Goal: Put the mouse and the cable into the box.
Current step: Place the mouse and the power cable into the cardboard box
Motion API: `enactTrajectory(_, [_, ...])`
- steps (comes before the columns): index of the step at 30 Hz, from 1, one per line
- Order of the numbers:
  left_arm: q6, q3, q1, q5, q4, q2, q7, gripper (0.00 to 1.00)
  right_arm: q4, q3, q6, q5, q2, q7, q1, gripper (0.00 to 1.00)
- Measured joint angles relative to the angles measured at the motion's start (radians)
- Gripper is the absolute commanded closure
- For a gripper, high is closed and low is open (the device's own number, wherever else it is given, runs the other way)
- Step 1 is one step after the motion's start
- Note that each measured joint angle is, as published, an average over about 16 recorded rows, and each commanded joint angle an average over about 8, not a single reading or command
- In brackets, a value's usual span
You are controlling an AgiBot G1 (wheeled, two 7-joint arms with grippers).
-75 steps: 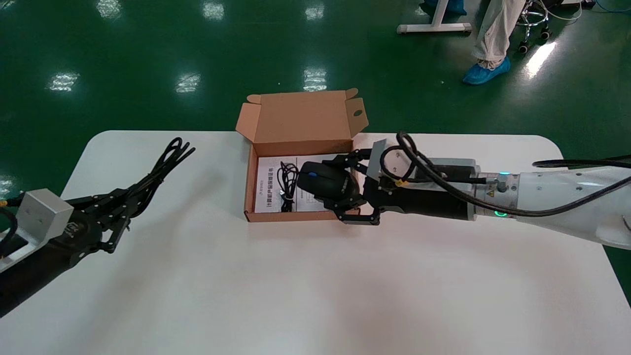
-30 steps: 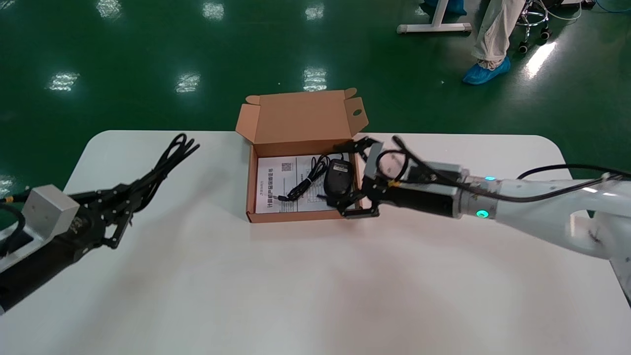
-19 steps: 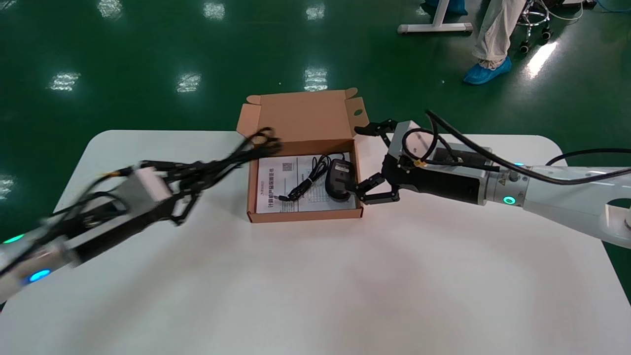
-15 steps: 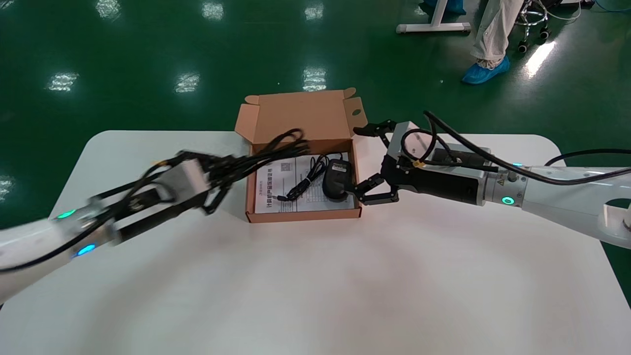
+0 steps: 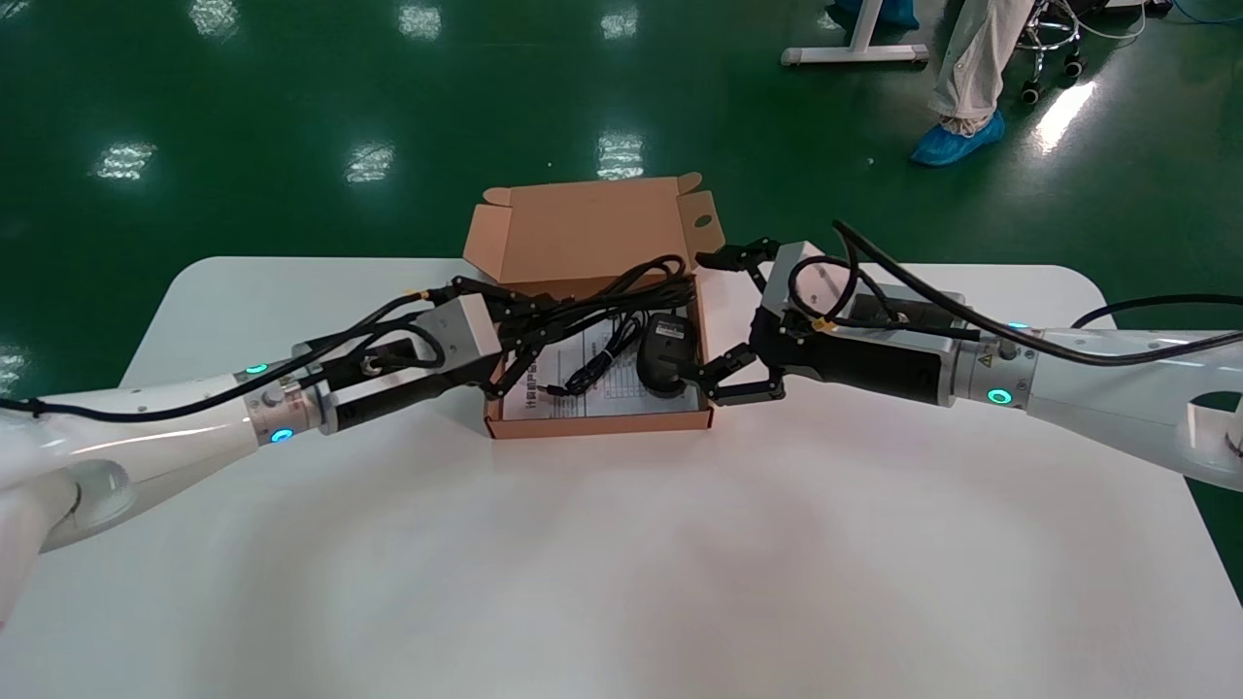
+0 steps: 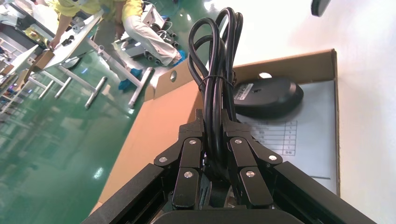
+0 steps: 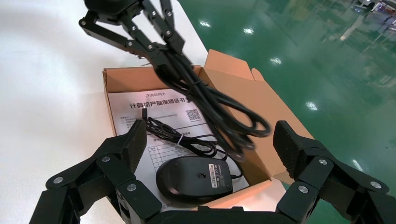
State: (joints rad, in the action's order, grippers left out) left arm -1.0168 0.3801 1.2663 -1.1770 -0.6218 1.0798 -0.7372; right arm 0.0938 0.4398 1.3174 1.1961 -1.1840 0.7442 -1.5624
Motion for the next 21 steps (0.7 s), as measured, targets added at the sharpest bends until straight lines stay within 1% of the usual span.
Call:
enactTrajectory(3, [-0.02,0.001,0.014,0.003,0.038,0.009,-0.023,0.1,-0.001,0.0,0.0,0.0,0.0,0.0,0.0,0.0])
enactTrajectory(4, [-0.025,0.001,0.017,0.004,0.046,0.011,-0.028,0.01,-0.001,0.0,0.0,0.0,0.0,0.0,0.0,0.0])
enactTrajectory(5, [-0.028,0.001,0.02,0.004,0.053,0.012,-0.032,0.0,-0.001,0.0,0.0,0.0,0.0,0.0,0.0,0.0])
enactTrajectory(15, [-0.03,-0.002,0.019,0.008,0.056,0.011,-0.031,0.0,-0.002,-0.001,0.0,-0.001,0.0,0.0,-0.001,0.0])
enactTrajectory(21, [-0.023,-0.036,0.006,0.055,0.053,-0.003,-0.01,0.0,-0.009,-0.02,-0.003,-0.029,0.003,-0.014,-0.006,0.0])
